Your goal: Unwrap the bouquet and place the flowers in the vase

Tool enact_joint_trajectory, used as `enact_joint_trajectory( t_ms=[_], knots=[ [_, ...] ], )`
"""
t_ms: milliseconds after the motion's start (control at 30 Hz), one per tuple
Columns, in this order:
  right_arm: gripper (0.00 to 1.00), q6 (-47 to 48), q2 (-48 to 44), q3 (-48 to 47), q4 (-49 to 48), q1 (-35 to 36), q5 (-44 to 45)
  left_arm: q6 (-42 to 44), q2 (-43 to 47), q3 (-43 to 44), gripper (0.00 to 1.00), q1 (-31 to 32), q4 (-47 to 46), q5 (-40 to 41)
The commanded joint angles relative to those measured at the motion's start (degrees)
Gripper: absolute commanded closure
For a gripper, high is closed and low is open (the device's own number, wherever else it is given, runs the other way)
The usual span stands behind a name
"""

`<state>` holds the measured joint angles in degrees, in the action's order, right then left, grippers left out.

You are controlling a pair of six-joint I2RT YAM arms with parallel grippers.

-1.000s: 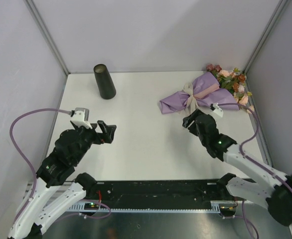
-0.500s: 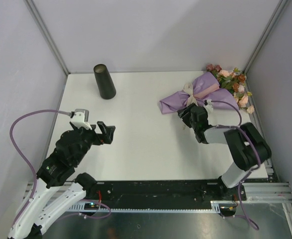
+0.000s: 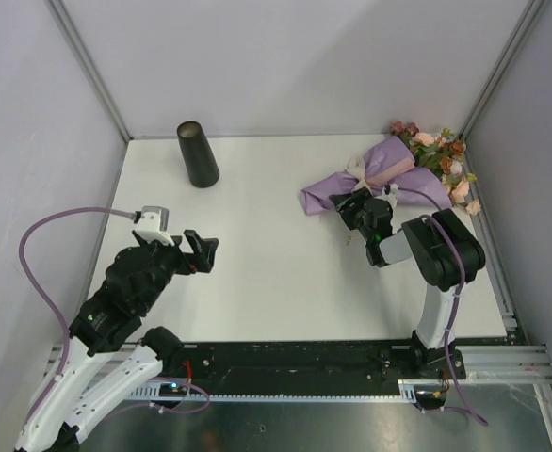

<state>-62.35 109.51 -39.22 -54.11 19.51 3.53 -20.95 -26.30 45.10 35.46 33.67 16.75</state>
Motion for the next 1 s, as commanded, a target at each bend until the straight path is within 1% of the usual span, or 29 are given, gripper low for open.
enact_joint_trajectory(
  t_ms=[0,67,167,233,367,433,533,733,833,900,967],
  knots=[
    [0.43,-1.02,2.17,-2.82,-6.15,-0.60,-0.37,0.25,-0.46,-0.10,0.00,0.28,-0.85,0.20],
    [0.49,-1.26,2.74,-3.11,-5.91,-0.85,-0.48,0.26,-0.58,-0.10,0.00,0.41,-0.81,0.14],
    [0.67,-1.66,2.79,-3.15,-4.53,-1.22,-2.08,0.40,-0.63,-0.10,0.00,0.50,-0.81,0.15],
    [0.77,-1.09,2.28,-2.88,-3.79,-1.29,-3.65,0.54,-0.62,-0.10,0.00,0.49,-0.82,0.22],
    [0.92,-0.86,0.46,-0.83,-4.06,-1.21,-7.01,0.87,-0.99,-0.07,0.00,0.55,-0.81,0.07],
    [0.97,-1.09,-0.55,0.71,-5.04,-0.83,-8.77,0.90,-1.19,-0.16,0.00,0.57,-0.65,-0.24],
    [1.00,-1.29,-2.19,4.58,-8.08,0.33,-10.13,0.98,-1.92,-0.08,0.00,0.55,-0.41,-0.53],
    [1.00,-0.71,-5.51,13.06,-13.91,4.33,-13.17,0.23,-3.51,0.15,0.00,0.57,0.62,-0.26],
    [1.00,-0.65,-7.16,18.34,-16.60,7.72,-14.19,-2.95,-4.58,0.15,0.00,0.57,1.06,-0.39],
    [1.00,-1.57,-8.36,22.51,-19.25,10.19,-14.00,-7.13,-5.56,-0.24,0.00,0.57,1.34,-3.76],
    [1.00,-3.33,-9.45,26.80,-21.87,13.12,-12.69,-10.44,-8.32,-0.44,0.00,0.64,0.79,-10.30]
  ],
)
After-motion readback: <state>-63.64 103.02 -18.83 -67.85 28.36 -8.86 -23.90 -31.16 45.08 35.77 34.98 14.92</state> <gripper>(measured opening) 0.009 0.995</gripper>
